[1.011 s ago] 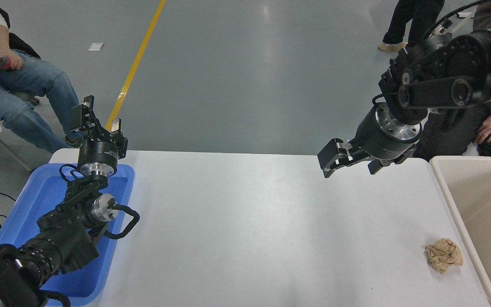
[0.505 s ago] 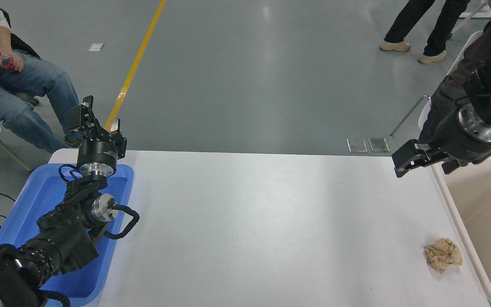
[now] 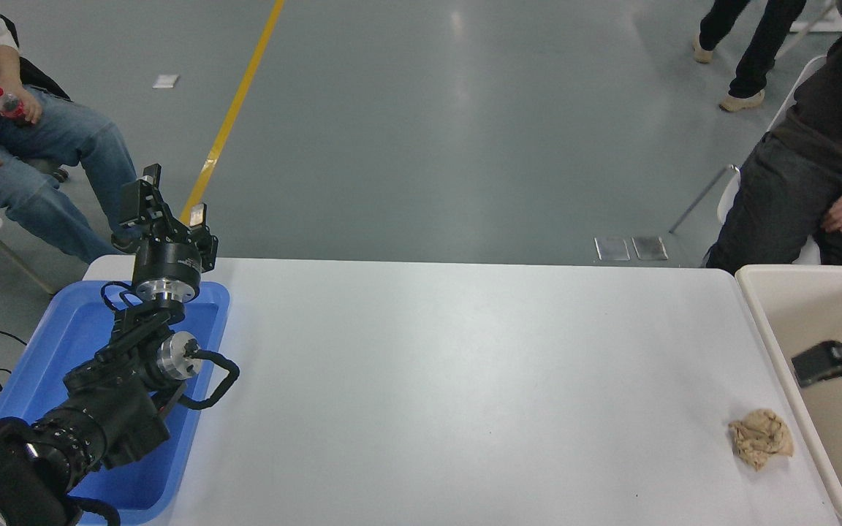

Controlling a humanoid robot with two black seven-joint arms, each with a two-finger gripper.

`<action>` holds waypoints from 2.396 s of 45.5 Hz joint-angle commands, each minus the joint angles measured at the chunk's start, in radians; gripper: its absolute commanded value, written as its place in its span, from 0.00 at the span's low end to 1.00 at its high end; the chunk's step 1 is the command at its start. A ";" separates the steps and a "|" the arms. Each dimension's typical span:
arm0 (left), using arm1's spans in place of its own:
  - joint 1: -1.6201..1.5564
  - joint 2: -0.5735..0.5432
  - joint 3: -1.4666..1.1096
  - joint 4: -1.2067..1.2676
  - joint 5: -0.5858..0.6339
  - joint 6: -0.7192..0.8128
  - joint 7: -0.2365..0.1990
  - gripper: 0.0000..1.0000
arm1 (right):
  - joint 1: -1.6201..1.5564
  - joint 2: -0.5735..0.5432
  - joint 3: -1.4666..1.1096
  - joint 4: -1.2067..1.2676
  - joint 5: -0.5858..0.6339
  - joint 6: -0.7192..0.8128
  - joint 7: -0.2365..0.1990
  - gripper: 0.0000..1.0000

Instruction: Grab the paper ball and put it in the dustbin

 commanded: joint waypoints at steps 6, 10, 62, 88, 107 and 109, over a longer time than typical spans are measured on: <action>-0.002 0.000 0.000 0.000 0.000 0.000 0.000 1.00 | -0.264 -0.011 0.156 -0.189 -0.010 -0.050 -0.001 1.00; -0.002 0.000 0.000 0.000 0.000 0.000 0.000 1.00 | -0.323 -0.008 0.214 -0.224 -0.012 -0.050 -0.001 1.00; 0.000 0.000 0.000 0.000 0.000 0.000 0.000 1.00 | -0.669 0.160 0.483 -0.486 0.042 -0.054 -0.013 1.00; 0.000 0.000 0.000 0.000 0.000 0.000 0.000 1.00 | -0.806 0.217 0.577 -0.637 0.022 -0.090 -0.013 0.86; 0.000 0.000 0.000 0.000 0.000 0.000 0.000 1.00 | -0.809 0.219 0.589 -0.706 -0.013 -0.125 -0.012 0.00; 0.000 0.000 0.000 0.000 0.000 0.000 0.000 1.00 | -0.803 0.219 0.589 -0.703 -0.015 -0.123 -0.010 0.00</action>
